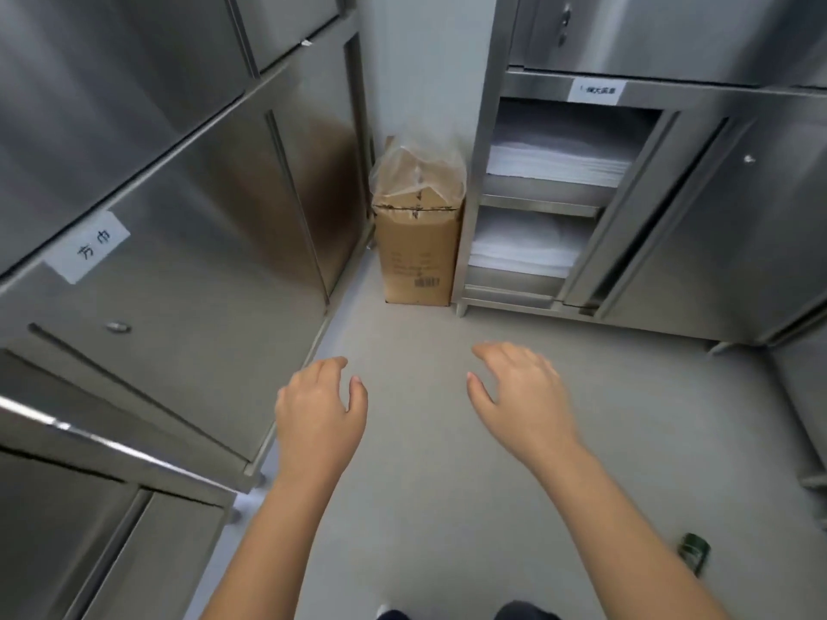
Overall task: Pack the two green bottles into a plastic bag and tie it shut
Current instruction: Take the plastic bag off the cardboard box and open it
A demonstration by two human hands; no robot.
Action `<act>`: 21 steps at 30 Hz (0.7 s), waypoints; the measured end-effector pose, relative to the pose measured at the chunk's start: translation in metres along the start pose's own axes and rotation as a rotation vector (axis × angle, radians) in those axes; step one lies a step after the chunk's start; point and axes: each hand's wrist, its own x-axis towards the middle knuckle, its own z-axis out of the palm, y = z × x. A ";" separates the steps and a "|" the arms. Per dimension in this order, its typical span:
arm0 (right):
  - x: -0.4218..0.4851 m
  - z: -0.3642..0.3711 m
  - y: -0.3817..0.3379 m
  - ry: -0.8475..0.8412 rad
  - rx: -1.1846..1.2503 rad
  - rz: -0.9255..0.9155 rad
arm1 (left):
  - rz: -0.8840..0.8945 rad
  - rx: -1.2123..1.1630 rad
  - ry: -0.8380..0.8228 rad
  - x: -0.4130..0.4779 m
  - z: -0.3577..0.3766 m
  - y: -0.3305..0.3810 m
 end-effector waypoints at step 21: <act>0.354 0.082 0.082 -0.091 0.015 0.051 | 0.070 -0.011 -0.153 0.345 0.113 0.064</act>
